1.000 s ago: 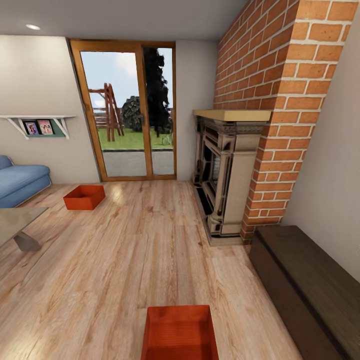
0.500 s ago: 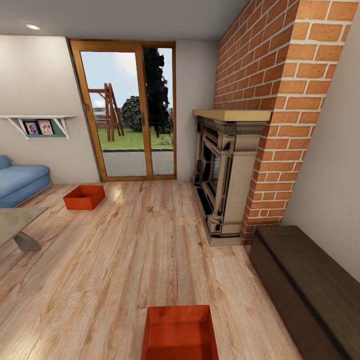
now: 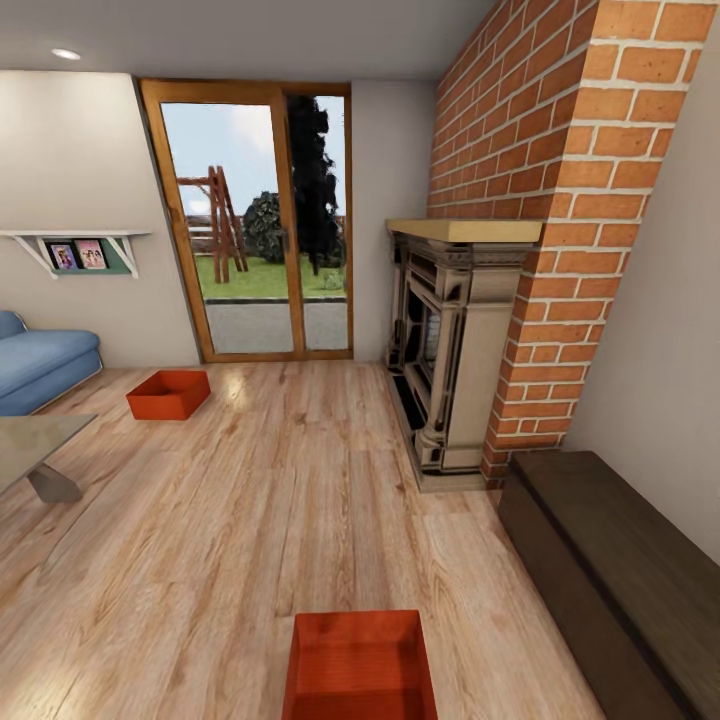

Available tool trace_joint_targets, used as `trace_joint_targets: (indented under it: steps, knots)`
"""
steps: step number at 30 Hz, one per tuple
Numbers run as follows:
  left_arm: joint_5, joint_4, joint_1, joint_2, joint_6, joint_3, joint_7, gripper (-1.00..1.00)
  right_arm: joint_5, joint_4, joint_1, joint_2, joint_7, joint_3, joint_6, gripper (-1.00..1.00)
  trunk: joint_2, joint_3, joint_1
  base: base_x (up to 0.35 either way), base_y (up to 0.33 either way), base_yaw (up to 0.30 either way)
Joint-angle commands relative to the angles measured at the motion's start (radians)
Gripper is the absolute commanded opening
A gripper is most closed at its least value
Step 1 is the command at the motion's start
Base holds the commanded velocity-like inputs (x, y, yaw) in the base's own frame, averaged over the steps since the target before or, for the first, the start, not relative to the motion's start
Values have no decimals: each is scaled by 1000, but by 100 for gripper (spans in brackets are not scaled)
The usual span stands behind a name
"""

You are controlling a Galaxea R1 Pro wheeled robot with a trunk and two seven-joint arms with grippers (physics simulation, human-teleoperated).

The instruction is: Move the two storage containers from the living room to the garage. In the garage, place one container on the floor and stack the other container on top of it (either order is fine).

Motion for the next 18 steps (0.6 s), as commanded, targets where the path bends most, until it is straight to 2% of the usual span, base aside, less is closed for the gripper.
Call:
trace_joint_targets:
  steps: [1,4,5,7,8,9,11,12,13,14,15,16,17,18]
  knots:
    - [6,-20,0,-11,0,1,0,100,-9,-14,-1,5,-2,8,-3,100,0,-1,0,0,0,0]
    - [7,-54,0,-17,0,1,0,100,-7,-65,-1,7,-5,8,7,100,0,-1,0,0,0,0]
    - [8,-218,0,-19,21,-1,0,100,-9,-160,-2,9,-63,8,58,100,0,-1,0,0,0,0]
    - [9,-328,0,-19,68,-1,-1,100,-11,-203,-20,12,-86,8,133,100,0,-1,0,0,0,0]
    - [10,-416,0,-18,136,-2,0,100,-11,-244,-39,14,-95,8,189,100,0,-1,0,0,0,0]
    - [8,-670,-14,-19,349,-3,3,100,-14,-365,-134,43,-112,6,321,100,0,-1,0,0,0,0]
    - [8,-680,-64,-19,396,-3,3,100,-15,-367,-183,59,-115,5,334,100,0,-1,0,0,0,0]
    - [8,-654,-136,-20,416,-3,2,100,-17,-366,-231,67,-124,3,339,100,0,-1,0,0,0,0]
    - [9,-627,-182,-21,421,-2,2,100,-22,-364,-257,70,-133,2,339,100,0,-1,0,0,0,0]
    - [6,-445,-400,-46,424,-1,2,100,-99,-303,-353,74,-173,1,331,100,0,-1,0,0,0,0]
    - [1,-405,-441,-56,417,-1,2,100,-118,-287,-368,74,-177,1,323,100,0,-1,0,0,0,0]
    - [-8,-369,-483,-74,376,-5,3,100,-136,-271,-380,73,-180,2,297,100,0,-1,0,0,0,0]
    - [-28,-352,-507,-90,339,-9,15,100,-147,-261,-387,73,-185,2,267,100,0,-1,0,0,0,0]
    - [-36,-347,-513,-94,330,-9,20,100,-149,-259,-388,73,-187,2,257,100,0,-1,0,0,0,0]
